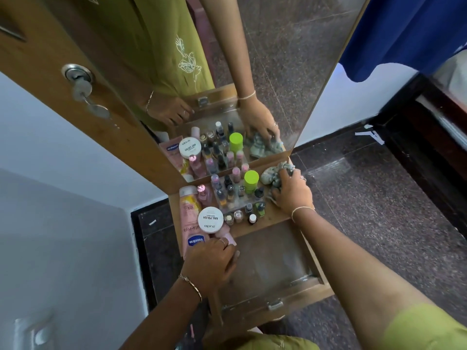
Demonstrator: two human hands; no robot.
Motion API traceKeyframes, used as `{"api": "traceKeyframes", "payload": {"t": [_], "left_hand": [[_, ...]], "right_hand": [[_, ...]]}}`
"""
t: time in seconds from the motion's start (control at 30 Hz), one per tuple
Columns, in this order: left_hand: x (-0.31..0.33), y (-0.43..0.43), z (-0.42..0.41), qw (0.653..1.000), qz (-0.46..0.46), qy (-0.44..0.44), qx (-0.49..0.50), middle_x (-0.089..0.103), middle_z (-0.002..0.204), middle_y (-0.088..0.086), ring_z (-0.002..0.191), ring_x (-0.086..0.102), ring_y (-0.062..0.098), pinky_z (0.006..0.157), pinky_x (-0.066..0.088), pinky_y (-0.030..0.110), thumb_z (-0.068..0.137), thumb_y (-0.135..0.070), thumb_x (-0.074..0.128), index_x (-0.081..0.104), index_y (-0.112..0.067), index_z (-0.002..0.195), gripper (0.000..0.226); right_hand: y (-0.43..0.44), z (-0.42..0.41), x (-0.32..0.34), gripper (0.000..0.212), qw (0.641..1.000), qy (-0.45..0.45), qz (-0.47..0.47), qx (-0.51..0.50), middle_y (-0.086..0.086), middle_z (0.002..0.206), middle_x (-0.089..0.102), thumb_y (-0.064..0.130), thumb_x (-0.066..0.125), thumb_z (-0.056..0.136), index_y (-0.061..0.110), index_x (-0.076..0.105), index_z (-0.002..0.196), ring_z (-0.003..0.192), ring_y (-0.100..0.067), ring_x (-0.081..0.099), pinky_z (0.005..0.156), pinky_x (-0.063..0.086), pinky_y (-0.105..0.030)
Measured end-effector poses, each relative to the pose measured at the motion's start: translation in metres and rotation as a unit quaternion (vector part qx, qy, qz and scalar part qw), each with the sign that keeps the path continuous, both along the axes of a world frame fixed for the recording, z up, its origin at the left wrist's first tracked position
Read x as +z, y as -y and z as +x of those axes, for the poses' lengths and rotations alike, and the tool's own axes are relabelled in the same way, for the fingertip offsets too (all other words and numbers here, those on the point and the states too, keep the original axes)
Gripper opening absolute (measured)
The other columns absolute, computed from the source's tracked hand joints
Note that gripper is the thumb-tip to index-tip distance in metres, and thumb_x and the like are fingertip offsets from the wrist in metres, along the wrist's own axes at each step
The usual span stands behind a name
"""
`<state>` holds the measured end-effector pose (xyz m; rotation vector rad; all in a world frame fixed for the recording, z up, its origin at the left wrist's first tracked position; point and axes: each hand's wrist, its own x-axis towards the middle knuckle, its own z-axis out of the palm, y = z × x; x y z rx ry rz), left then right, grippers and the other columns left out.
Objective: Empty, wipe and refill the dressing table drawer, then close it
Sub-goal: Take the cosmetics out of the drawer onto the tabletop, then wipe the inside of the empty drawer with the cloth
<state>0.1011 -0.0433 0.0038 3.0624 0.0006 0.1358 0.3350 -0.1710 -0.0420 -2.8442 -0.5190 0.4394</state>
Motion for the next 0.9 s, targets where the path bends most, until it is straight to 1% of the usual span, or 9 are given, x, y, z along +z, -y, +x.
{"api": "traceKeyframes", "payload": {"t": [0.07, 0.23, 0.3, 0.4, 0.53, 0.63, 0.73, 0.8, 0.9], "left_hand": [[-0.004, 0.003, -0.010, 1.000, -0.014, -0.008, 0.004, 0.060, 0.063, -0.002, 0.052, 0.055, 0.016, 0.042, 0.045, 0.027, 0.084, -0.035, 0.058, 0.058, -0.019, 0.066, 0.025], [-0.016, 0.007, -0.042, 0.999, -0.030, -0.044, 0.013, 0.057, 0.063, -0.003, 0.050, 0.053, 0.015, 0.044, 0.039, 0.025, 0.082, -0.036, 0.057, 0.056, -0.021, 0.062, 0.026], [-0.022, 0.007, -0.055, 0.997, -0.039, -0.068, 0.021, 0.056, 0.063, -0.003, 0.051, 0.053, 0.015, 0.043, 0.040, 0.026, 0.083, -0.036, 0.055, 0.057, -0.021, 0.061, 0.026], [-0.033, 0.006, -0.077, 0.987, -0.069, -0.129, 0.070, 0.060, 0.066, -0.004, 0.054, 0.057, 0.012, 0.046, 0.043, 0.024, 0.080, -0.037, 0.066, 0.062, -0.022, 0.067, 0.021], [-0.051, 0.007, -0.095, 0.938, -0.129, -0.234, 0.220, 0.059, 0.100, -0.003, 0.079, 0.061, 0.010, 0.066, 0.050, 0.023, 0.093, -0.048, 0.045, 0.060, -0.025, 0.095, 0.028], [-0.065, 0.009, -0.096, 0.890, -0.213, -0.246, 0.319, 0.054, 0.107, 0.003, 0.079, 0.059, 0.013, 0.068, 0.052, 0.026, 0.091, -0.041, 0.053, 0.052, -0.021, 0.099, 0.021], [-0.085, 0.008, -0.086, 0.845, -0.303, -0.258, 0.357, 0.047, 0.124, 0.013, 0.097, 0.063, 0.027, 0.071, 0.045, 0.027, 0.093, -0.027, 0.054, 0.042, -0.009, 0.124, 0.038], [-0.094, 0.005, -0.076, 0.834, -0.342, -0.249, 0.355, 0.046, 0.126, 0.016, 0.103, 0.061, 0.030, 0.073, 0.042, 0.027, 0.095, -0.022, 0.051, 0.037, -0.006, 0.127, 0.039], [-0.111, -0.003, -0.065, 0.840, -0.329, -0.234, 0.363, 0.051, 0.120, 0.017, 0.098, 0.061, 0.031, 0.071, 0.041, 0.028, 0.097, -0.023, 0.047, 0.039, -0.005, 0.125, 0.034]], "right_hand": [[0.010, -0.006, 0.006, 0.050, 0.999, 0.002, 0.032, -0.027, -0.016, 0.116, 0.041, 0.034, 0.061, 0.084, 0.015, 0.042, 0.125, 0.101, -0.040, 0.051, 0.072, 0.045, -0.044], [0.047, -0.043, 0.021, 0.045, 0.985, 0.010, 0.128, -0.115, -0.017, 0.113, 0.044, 0.033, 0.063, 0.083, 0.011, 0.045, 0.118, 0.098, -0.039, 0.053, 0.078, 0.047, -0.043], [0.061, -0.062, 0.026, 0.041, 0.974, 0.021, 0.156, -0.162, -0.015, 0.111, 0.046, 0.034, 0.063, 0.083, 0.014, 0.045, 0.114, 0.096, -0.037, 0.054, 0.077, 0.046, -0.041], [0.082, -0.102, 0.027, 0.038, 0.963, 0.030, 0.176, -0.201, -0.010, 0.107, 0.047, 0.036, 0.061, 0.081, 0.019, 0.045, 0.110, 0.090, -0.033, 0.054, 0.074, 0.044, -0.038], [0.098, -0.157, 0.011, 0.034, 0.977, -0.012, 0.128, -0.169, -0.006, 0.102, 0.048, 0.039, 0.058, 0.081, 0.022, 0.042, 0.106, 0.088, -0.029, 0.054, 0.073, 0.046, -0.039], [0.094, -0.174, -0.014, 0.035, 0.991, -0.029, 0.072, -0.107, -0.005, 0.103, 0.053, 0.039, 0.059, 0.083, 0.020, 0.046, 0.110, 0.092, -0.026, 0.056, 0.076, 0.047, -0.037], [0.078, -0.163, -0.038, 0.038, 0.996, -0.037, 0.024, -0.078, -0.006, 0.111, 0.053, 0.037, 0.055, 0.090, 0.016, 0.045, 0.121, 0.097, -0.026, 0.056, 0.078, 0.048, -0.038], [0.066, -0.148, -0.052, 0.037, 0.998, -0.023, -0.018, -0.064, -0.010, 0.117, 0.052, 0.024, 0.047, 0.096, 0.012, 0.040, 0.131, 0.104, -0.029, 0.056, 0.083, 0.049, -0.041], [0.052, -0.131, -0.073, 0.041, 0.996, 0.011, -0.066, -0.053, -0.014, 0.121, 0.050, 0.012, 0.039, 0.097, 0.007, 0.036, 0.138, 0.110, -0.033, 0.054, 0.088, 0.047, -0.040]]}}
